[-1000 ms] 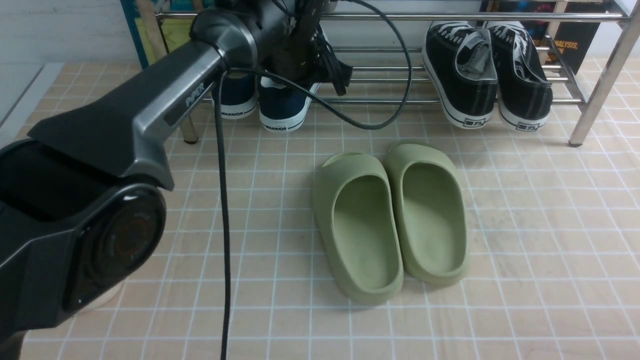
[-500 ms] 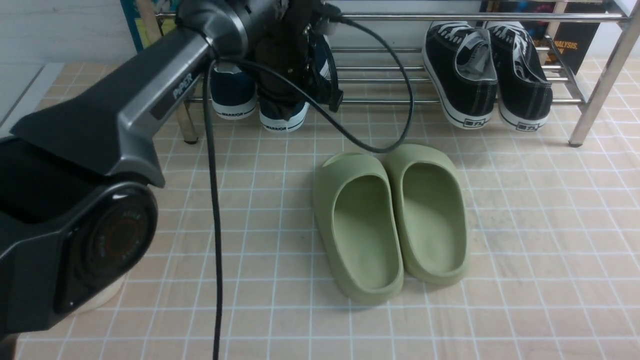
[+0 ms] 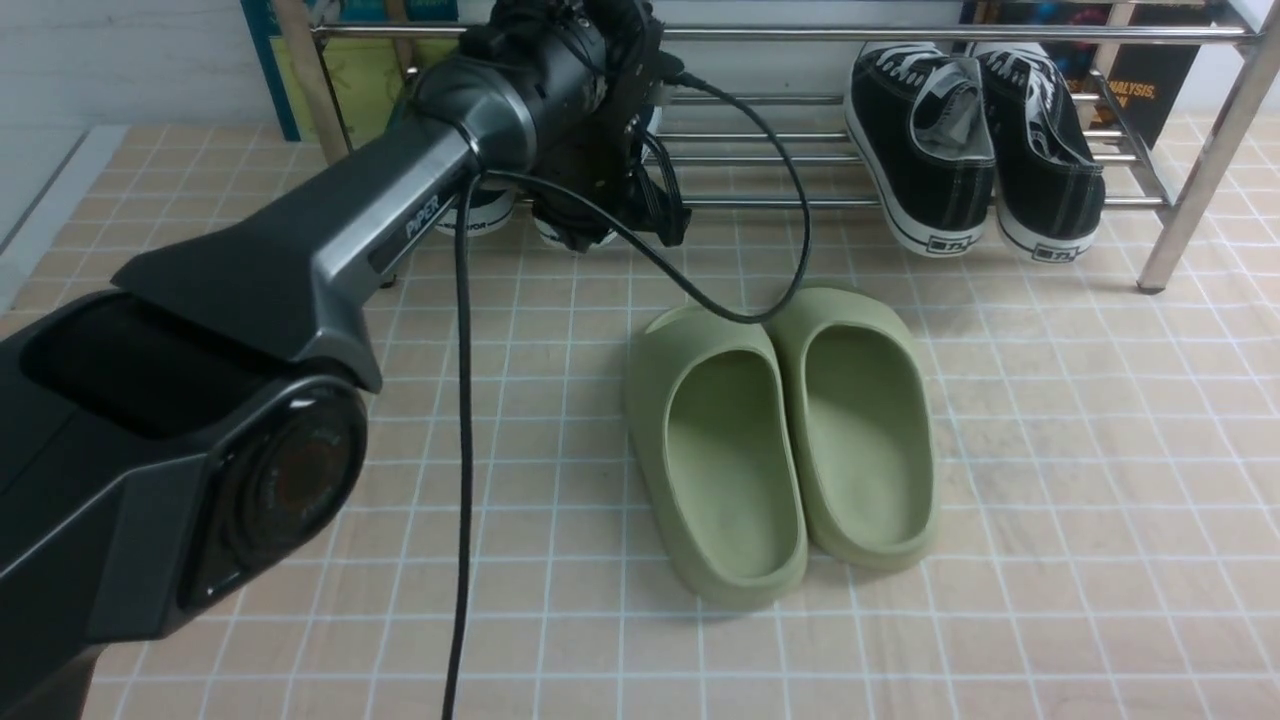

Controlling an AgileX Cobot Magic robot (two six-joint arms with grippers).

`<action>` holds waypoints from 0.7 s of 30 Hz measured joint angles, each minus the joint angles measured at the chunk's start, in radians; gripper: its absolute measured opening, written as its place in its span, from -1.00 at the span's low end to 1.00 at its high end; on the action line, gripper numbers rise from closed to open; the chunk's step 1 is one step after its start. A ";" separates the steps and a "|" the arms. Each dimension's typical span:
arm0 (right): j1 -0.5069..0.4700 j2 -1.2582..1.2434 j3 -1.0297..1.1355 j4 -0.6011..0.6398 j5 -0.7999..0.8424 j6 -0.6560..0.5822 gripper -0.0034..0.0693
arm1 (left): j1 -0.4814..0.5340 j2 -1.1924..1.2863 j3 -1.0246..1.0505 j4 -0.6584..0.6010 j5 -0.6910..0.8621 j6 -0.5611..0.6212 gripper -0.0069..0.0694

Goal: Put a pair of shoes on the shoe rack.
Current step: Use the left arm to put a shoe into the shoe rack

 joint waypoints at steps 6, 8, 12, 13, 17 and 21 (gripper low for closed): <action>0.000 0.000 0.000 0.000 0.000 0.000 -0.25 | 0.000 0.000 0.000 -0.029 -0.059 -0.003 -0.78; 0.000 0.000 0.000 0.000 0.000 0.000 -0.25 | 0.000 0.000 0.000 -0.034 -0.061 -0.003 -0.78; 0.000 0.000 0.000 0.000 0.000 0.000 -0.25 | 0.001 -0.020 0.000 -0.078 -0.034 0.009 -0.77; 0.000 0.000 0.000 0.000 0.000 0.000 -0.25 | 0.001 -0.035 0.000 -0.098 -0.023 0.024 -0.77; 0.000 0.000 0.000 0.000 0.000 0.000 -0.25 | 0.001 -0.111 0.000 -0.158 0.020 0.084 -0.77; 0.000 0.000 0.000 0.000 0.000 0.000 -0.25 | 0.001 -0.202 -0.001 -0.167 0.133 0.137 -0.77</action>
